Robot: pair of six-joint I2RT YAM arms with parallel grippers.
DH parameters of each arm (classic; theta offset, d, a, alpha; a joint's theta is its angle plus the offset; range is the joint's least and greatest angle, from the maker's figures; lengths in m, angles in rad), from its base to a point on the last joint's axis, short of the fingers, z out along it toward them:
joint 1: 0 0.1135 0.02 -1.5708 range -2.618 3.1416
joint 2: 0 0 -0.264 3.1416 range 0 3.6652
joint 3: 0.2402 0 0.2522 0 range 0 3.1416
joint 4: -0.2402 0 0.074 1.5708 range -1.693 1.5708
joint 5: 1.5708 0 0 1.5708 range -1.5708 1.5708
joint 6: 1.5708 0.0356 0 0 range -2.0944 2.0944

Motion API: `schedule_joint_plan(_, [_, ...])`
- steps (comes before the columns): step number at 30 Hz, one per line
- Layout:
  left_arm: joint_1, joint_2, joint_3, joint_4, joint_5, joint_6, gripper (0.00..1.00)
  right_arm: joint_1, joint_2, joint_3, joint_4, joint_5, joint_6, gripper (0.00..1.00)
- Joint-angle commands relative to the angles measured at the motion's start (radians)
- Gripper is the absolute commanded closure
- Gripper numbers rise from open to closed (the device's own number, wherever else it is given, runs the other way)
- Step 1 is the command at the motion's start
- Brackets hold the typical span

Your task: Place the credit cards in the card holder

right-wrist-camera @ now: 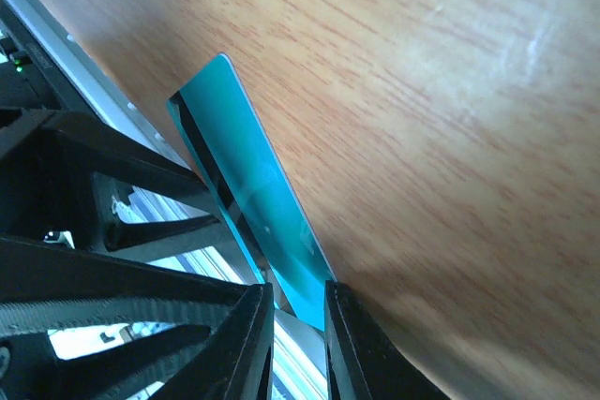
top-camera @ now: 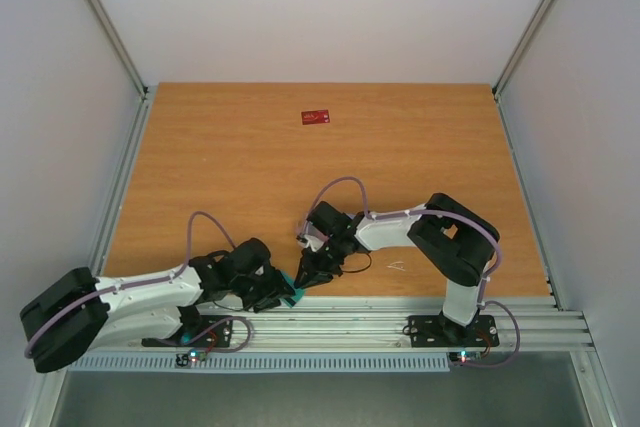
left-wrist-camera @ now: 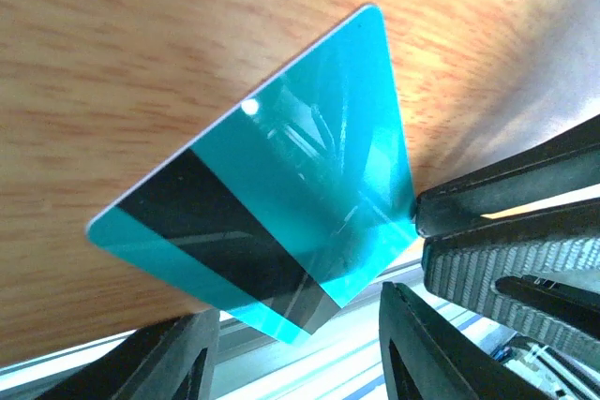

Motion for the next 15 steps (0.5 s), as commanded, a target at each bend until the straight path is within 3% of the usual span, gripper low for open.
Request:
schedule_joint_plan(1, [0.001, -0.065, -0.018, -0.017, -0.097, -0.010, 0.53, 0.015, 0.000, -0.037, -0.051, 0.047, 0.013, 0.81])
schedule_joint_plan(15, [0.001, -0.061, -0.021, 0.062, -0.104, 0.004, 0.55, 0.025, 0.023, -0.037, -0.011, 0.016, 0.035, 0.81])
